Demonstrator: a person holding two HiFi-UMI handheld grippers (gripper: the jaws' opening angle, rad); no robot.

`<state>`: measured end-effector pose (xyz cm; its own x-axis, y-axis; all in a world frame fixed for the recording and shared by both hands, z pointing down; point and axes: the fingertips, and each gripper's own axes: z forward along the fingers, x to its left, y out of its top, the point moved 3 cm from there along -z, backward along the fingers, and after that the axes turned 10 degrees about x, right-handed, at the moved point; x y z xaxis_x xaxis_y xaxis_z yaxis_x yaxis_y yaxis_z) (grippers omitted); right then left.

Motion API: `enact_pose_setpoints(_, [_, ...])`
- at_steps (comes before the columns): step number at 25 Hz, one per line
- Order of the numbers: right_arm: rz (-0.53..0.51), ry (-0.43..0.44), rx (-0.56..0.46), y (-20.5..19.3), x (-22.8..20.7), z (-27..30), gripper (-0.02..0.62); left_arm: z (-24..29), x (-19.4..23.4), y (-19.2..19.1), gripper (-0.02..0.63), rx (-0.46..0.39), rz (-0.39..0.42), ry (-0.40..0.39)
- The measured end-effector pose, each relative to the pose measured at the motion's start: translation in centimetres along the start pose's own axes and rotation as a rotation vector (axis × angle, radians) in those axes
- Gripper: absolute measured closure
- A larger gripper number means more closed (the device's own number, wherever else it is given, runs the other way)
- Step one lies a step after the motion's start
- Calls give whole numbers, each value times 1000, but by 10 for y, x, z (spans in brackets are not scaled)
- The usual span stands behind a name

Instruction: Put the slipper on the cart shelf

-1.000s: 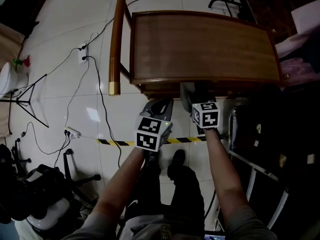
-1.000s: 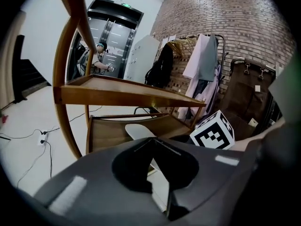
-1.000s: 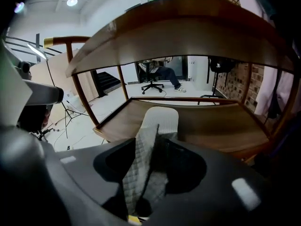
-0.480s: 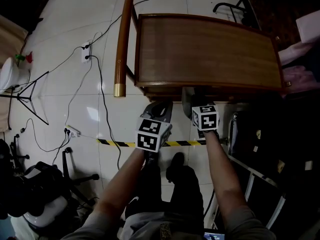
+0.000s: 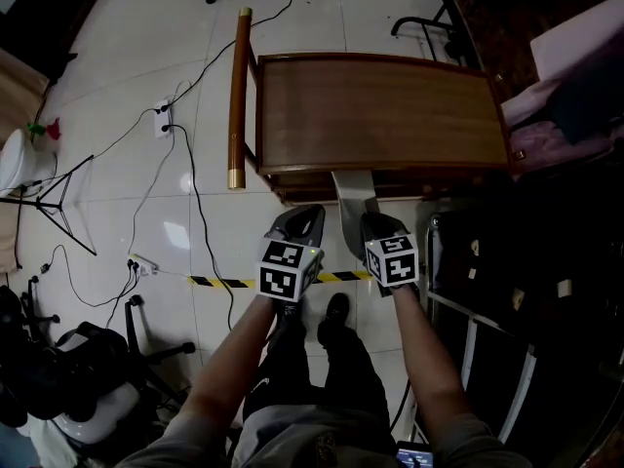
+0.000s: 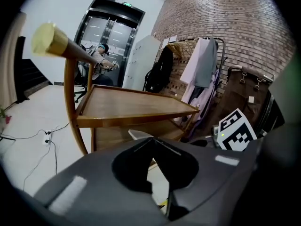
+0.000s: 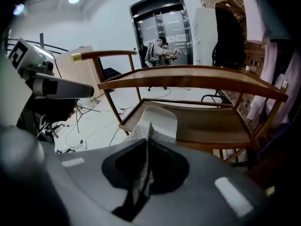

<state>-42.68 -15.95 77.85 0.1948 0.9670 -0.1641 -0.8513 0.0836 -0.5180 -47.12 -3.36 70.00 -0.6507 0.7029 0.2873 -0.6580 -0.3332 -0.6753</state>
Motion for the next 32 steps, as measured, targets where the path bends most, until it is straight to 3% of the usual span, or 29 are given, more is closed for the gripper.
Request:
enact_pose_setpoints(9, [26, -9, -3, -35, 32, -94, 586, -57, -48, 23, 598, -17, 52, -37])
enact_pose_setpoints(16, [56, -41, -65, -38, 46, -163, 586, -91, -81, 42, 599, -51, 78, -68])
enact_pose_setpoints(32, [56, -139, -464, 74, 54, -311, 586, -184, -118, 135, 599, -231, 178, -108])
